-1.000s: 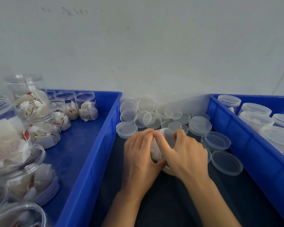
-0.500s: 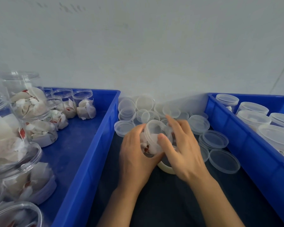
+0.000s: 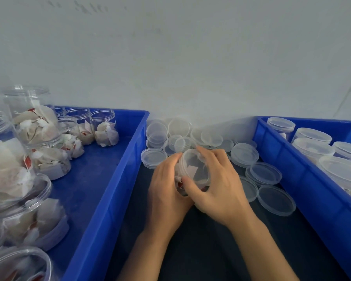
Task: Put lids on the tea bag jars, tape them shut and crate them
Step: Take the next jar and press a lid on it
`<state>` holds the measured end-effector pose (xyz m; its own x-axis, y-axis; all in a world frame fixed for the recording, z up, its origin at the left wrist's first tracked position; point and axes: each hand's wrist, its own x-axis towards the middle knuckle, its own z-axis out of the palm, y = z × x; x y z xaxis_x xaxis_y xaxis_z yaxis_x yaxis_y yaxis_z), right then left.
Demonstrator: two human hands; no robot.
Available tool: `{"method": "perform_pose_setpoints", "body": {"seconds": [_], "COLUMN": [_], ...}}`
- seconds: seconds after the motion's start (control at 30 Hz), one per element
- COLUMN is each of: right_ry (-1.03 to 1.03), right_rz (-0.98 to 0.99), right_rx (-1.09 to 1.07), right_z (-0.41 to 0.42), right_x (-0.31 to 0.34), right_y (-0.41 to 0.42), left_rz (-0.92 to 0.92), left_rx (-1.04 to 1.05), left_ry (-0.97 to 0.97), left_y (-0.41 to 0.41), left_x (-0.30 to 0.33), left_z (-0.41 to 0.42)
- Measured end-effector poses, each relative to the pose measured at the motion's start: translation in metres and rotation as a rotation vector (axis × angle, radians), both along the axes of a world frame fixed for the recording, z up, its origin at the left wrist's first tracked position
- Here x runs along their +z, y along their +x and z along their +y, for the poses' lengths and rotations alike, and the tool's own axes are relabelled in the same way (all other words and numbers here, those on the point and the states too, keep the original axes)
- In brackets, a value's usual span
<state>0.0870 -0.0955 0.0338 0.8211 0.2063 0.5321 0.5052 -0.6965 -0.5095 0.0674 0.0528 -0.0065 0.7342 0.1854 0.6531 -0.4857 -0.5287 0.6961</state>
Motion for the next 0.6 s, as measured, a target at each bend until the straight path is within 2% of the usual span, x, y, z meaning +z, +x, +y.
{"method": "perform_pose_setpoints", "body": {"seconds": [0.17, 0.37, 0.6], "right_ry": [-0.044, -0.209, -0.164], "right_rz": [0.058, -0.084, -0.106], "right_rx": [-0.077, -0.236, -0.337], "right_z": [-0.005, 0.000, 0.009], "right_x": [0.005, 0.007, 0.002], "right_y": [0.001, 0.000, 0.000], "left_rz": [-0.013, -0.042, 0.006], "left_rx": [-0.022, 0.018, 0.081], "left_ry": [0.054, 0.058, 0.090], "left_y": [-0.001, -0.003, -0.004], "left_x": [-0.002, -0.005, 0.001], "left_z": [0.001, -0.003, -0.010]}}
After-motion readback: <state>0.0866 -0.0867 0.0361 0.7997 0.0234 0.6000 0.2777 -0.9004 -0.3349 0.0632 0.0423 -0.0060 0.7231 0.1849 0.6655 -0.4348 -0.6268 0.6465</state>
